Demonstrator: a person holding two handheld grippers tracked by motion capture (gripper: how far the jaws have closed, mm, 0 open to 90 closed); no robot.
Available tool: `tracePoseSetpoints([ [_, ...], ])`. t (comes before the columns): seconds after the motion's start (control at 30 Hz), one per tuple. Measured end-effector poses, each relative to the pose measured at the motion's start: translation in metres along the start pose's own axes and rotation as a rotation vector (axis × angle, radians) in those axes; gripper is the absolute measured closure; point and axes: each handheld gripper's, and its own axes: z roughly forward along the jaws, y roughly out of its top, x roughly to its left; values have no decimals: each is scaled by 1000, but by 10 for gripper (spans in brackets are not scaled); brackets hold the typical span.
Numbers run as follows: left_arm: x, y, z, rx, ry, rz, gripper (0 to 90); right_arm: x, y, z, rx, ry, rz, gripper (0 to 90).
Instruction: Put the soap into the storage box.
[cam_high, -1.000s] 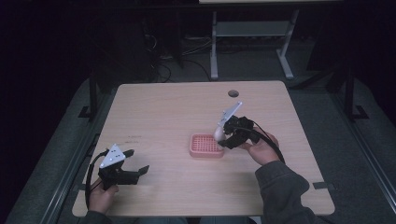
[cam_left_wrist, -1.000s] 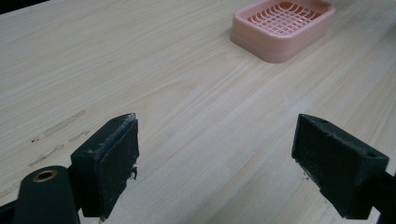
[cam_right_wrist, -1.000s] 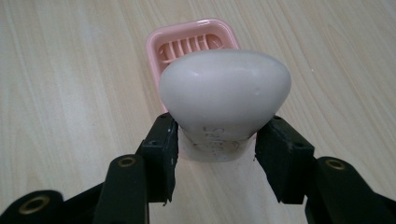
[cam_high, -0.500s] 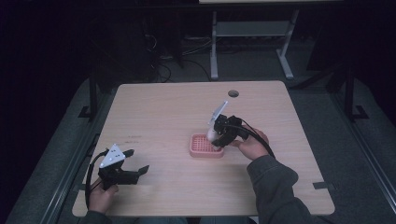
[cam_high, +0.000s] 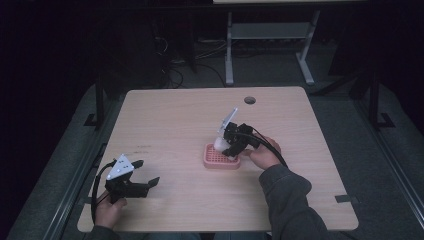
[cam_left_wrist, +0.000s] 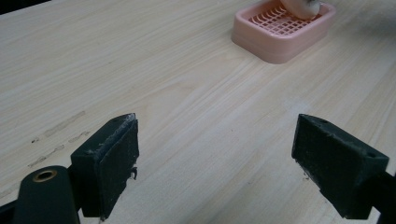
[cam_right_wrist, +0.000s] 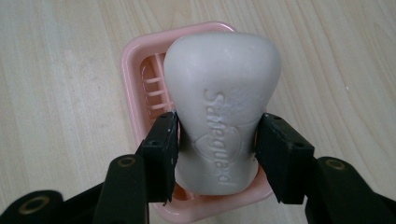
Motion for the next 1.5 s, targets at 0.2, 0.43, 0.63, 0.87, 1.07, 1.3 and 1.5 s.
tracePoseSetpoints([
  [0.2, 0, 0, 0, -2, 0, 0, 145, 0, 3, 4, -2, -5, -13, 493],
  [0.43, 0, 0, 0, -1, 0, -1, 145, 2, 10, -1, -37, -20, -47, 636],
  [0.63, 0, 0, 0, -3, -1, -1, 145, 4, 14, 6, 0, -12, -56, 597],
  [0.87, 0, 0, 0, -2, 0, -1, 145, 3, 13, 7, 1, 5, -37, 580],
  [1.07, 0, 0, 0, -1, -1, 0, 145, 2, 12, 4, -4, 7, -35, 572],
  [1.3, 0, 0, 0, -2, -1, 2, 145, 2, 9, 1, -9, 15, -18, 566],
  [1.5, 0, 0, 0, -5, -1, 0, 145, 2, 7, -3, -17, 12, -12, 561],
])
